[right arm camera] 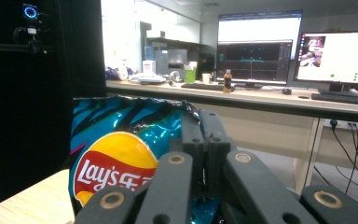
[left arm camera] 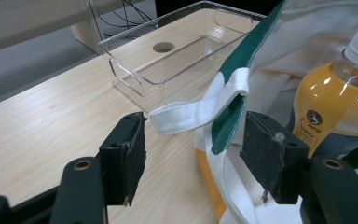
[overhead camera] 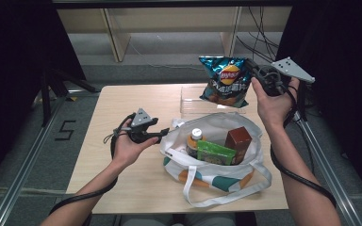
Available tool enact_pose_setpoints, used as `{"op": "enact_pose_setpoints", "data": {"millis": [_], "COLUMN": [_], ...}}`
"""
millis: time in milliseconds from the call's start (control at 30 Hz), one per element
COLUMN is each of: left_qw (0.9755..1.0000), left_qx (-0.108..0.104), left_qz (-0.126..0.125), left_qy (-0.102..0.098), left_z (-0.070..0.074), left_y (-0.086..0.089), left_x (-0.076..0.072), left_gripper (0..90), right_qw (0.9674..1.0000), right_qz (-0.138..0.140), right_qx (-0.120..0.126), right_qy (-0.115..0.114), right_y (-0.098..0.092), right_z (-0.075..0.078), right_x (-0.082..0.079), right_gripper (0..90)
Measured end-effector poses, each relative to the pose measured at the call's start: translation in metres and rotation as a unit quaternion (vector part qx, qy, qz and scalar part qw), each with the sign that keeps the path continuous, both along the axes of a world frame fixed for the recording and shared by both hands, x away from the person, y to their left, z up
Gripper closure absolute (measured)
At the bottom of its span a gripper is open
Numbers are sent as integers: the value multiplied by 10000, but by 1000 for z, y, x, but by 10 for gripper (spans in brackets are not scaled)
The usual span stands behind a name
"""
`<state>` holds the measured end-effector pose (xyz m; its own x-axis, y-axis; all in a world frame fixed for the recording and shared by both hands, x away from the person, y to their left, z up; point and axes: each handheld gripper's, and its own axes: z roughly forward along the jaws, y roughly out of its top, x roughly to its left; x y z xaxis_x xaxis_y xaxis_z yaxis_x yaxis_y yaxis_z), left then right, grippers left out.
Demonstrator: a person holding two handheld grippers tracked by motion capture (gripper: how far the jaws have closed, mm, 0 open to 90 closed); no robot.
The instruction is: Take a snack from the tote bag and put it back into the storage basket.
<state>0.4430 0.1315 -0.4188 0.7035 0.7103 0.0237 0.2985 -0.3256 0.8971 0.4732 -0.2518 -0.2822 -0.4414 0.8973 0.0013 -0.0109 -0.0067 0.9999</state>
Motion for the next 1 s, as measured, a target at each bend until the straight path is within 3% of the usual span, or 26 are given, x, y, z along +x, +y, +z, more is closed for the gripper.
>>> {"op": "enact_pose_setpoints", "data": {"millis": [500, 1000], "left_qw": [10000, 10000], "left_qx": [26, 41], "left_qz": [18, 12], "left_qy": [-4, 2], "left_z": [0, -1], "left_y": [0, 1], "left_x": [0, 0], "left_gripper": [387, 386], "right_qw": [9999, 9989], "right_qz": [-85, -207], "right_qx": [-13, 33], "right_qy": [113, 422], "right_y": [2, 0], "right_z": [-7, -25], "right_x": [18, 36], "right_gripper": [900, 900]}}
